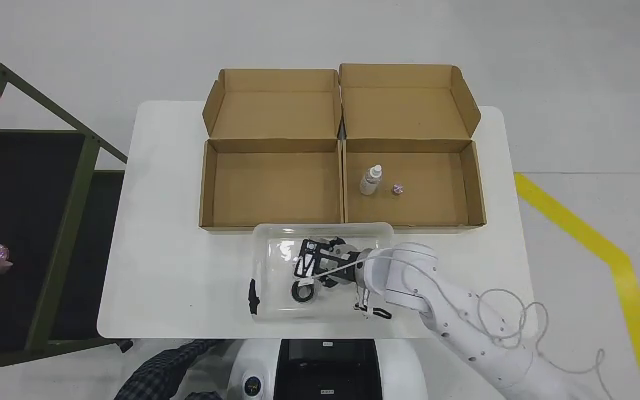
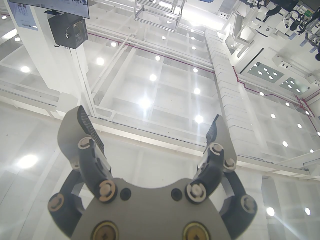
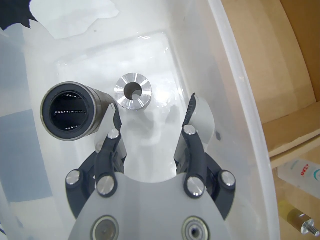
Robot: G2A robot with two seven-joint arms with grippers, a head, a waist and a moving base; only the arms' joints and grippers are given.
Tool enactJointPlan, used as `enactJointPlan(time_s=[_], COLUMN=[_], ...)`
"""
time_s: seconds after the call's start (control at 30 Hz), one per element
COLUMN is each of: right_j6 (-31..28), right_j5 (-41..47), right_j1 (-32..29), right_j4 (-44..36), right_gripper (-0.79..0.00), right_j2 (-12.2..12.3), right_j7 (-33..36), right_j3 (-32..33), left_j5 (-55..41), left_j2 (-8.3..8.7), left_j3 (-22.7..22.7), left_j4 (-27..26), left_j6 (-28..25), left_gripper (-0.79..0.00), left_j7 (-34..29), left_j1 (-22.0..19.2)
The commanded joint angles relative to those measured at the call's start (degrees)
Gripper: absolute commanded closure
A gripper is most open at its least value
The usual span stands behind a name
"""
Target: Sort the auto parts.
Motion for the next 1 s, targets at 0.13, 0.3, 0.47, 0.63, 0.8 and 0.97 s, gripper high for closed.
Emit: enactJointPlan(time_s=[0.13,0.3,0.47,0.63,0.8,0.97], right_j6=[-0.17,-0.22,-0.15,0.02,-0.19,-0.35], right_j5=[0.55,1.21,2.01,2.73,3.11,3.25], right_j1=[1.77,3.31,4.86,5.99,6.5,6.66], right_j4=[1.63,3.09,4.83,6.63,7.52,8.07], right_gripper=[-0.489,-0.48,-0.465,-0.388,-0.342,-0.108], right_j2=[-0.85,-1.66,-2.56,-3.34,-3.82,-4.13], right_j7=[-0.05,-0.04,-0.03,0.08,0.09,0.12], right_j3=[-1.28,-2.52,-3.79,-4.73,-5.12,-5.17], left_j5=[0.0,0.0,0.0,0.0,0.0,0.0], left_j2=[0.0,0.0,0.0,0.0,0.0,0.0], left_j3=[0.0,0.0,0.0,0.0,0.0,0.0], left_j4=[0.0,0.0,0.0,0.0,0.0,0.0], left_j6=[0.0,0.0,0.0,0.0,0.0,0.0], left_gripper=[-0.785,-0.785,-0.785,-0.785,-0.785,-0.785], left_j7=[0.0,0.0,0.0,0.0,0.0,0.0], left_j1=[0.0,0.0,0.0,0.0,0.0,0.0])
